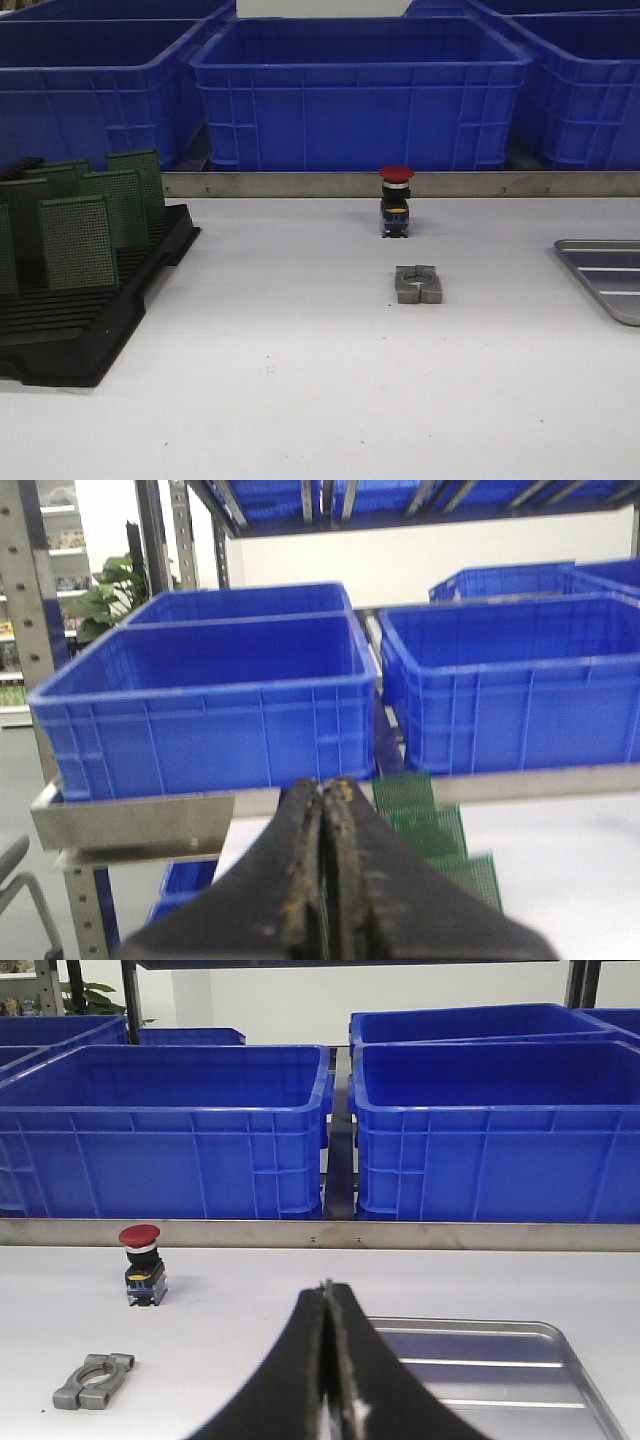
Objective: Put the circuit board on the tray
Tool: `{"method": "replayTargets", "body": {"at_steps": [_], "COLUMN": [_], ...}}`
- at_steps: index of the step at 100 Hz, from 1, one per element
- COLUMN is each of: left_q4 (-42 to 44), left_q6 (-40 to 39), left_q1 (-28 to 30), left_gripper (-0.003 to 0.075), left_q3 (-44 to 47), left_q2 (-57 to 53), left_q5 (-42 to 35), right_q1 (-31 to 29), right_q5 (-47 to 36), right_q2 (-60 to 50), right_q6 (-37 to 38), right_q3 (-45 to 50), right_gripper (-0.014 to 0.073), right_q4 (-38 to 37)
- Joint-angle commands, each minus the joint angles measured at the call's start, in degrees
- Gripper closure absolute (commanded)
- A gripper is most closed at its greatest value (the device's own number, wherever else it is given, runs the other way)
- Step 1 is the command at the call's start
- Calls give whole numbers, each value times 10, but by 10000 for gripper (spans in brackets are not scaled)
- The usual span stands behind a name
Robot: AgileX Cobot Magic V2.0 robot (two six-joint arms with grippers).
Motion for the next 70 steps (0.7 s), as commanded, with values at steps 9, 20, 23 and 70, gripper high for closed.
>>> {"method": "replayTargets", "body": {"at_steps": [9, 20, 23, 70], "left_q4": [-15, -16, -16, -26], "left_q6": [-6, -6, -6, 19], "left_q1": [2, 2, 2, 2], "left_gripper": [739, 739, 739, 739], "left_q3": [-136, -225, -247, -416], "left_q2": [77, 149, 169, 423], "left_q5": [55, 138, 161, 288], "right_q1": [0, 0, 0, 0], "right_q5": [-47, -47, -47, -47], "right_q2": [-13, -13, -13, -13], "right_q6": [-2, -2, -2, -2], "right_q3": [-8, -8, -8, -8], "right_gripper": [662, 662, 662, 662], "right_q4": [-6, -6, -6, -6]}}
